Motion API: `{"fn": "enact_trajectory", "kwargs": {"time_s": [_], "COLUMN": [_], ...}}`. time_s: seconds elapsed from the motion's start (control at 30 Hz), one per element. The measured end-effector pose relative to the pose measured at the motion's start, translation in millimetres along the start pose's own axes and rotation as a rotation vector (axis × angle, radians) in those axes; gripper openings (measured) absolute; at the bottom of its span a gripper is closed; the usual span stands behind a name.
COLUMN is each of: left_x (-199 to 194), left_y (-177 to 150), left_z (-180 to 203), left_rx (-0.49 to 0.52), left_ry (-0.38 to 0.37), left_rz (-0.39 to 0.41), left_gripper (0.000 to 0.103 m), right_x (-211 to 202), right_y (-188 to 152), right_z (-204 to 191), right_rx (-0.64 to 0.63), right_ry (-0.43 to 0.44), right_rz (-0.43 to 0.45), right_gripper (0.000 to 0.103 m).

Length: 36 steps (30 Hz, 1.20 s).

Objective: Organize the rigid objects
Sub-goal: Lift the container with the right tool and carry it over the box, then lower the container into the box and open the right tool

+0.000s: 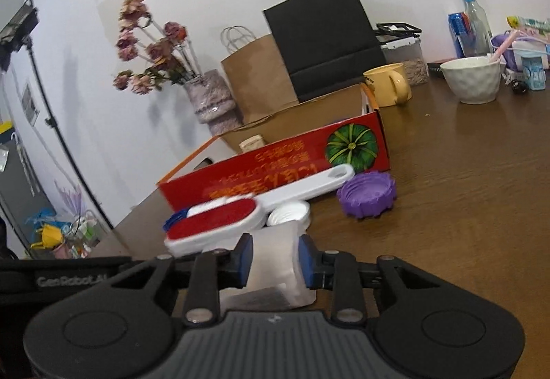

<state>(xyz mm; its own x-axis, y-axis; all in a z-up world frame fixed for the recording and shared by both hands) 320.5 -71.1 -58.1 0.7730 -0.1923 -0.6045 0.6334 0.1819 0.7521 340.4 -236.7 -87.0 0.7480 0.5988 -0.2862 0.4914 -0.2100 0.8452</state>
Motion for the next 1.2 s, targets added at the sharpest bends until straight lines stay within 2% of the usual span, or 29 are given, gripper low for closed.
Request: {"fn": "enact_trajectory", "kwargs": {"time_s": [0.13,0.2,0.27,0.33,0.4,0.47,0.53,0.63,0.77,0.87,1.07,1.2], "left_x": [-13,-11,-9,-5,-2,-4,-7,-17,-28,-21,16,71], "left_y": [-14,-14,-13,-15,-16,-16,-15,-4,35,69,153,205], "left_z": [-8,-10,-9,-7,-9,-9,-8,-3,9,13,11,5], "left_rx": [-0.035,-0.038,-0.018,-0.013,-0.047,-0.066,-0.06,-0.079,-0.043,-0.04,-0.052,-0.052], "left_ry": [-0.008,-0.003,0.007,-0.011,-0.034,-0.042,-0.034,-0.073,-0.121,-0.135,-0.139,-0.124], "left_rz": [0.016,0.018,0.029,0.019,0.011,0.028,0.065,0.13,0.238,0.256,0.272,0.222], "left_gripper": [0.026,0.033,0.047,0.048,0.043,0.03,0.025,0.024,0.024,0.024,0.024,0.024], "right_x": [-15,-16,-16,-16,-16,-16,-20,-27,-31,-18,35,98], "right_y": [-12,-12,-11,-11,-11,-11,-10,1,42,79,161,207], "right_z": [-11,-12,-14,-12,-10,-10,-13,-19,-24,-23,-10,13], "right_rx": [-0.01,-0.017,-0.032,-0.027,-0.012,-0.004,-0.031,-0.073,-0.108,-0.136,-0.127,-0.105], "right_ry": [0.009,0.003,0.005,0.008,0.023,0.028,0.026,0.025,0.049,0.07,0.108,0.097], "right_rz": [0.006,-0.003,-0.014,-0.01,-0.005,-0.01,0.009,0.081,0.159,0.181,0.189,0.144], "right_gripper": [0.027,0.028,0.03,0.03,0.031,0.031,0.03,0.031,0.031,0.03,0.03,0.031]}}
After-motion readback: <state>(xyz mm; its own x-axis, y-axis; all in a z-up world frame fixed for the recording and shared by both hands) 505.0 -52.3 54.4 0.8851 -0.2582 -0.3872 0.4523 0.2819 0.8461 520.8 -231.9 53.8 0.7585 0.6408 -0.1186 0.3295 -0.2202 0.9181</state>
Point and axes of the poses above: each gripper's, at about its wrist camera, not at the fingertips, and x roughly the way its jaws point, z to its right, y to its top, the point moved 6 cm from there along x, roughly the way its jaws point, and after that the axes turned 12 degrees about y, right-handed, at the moved point
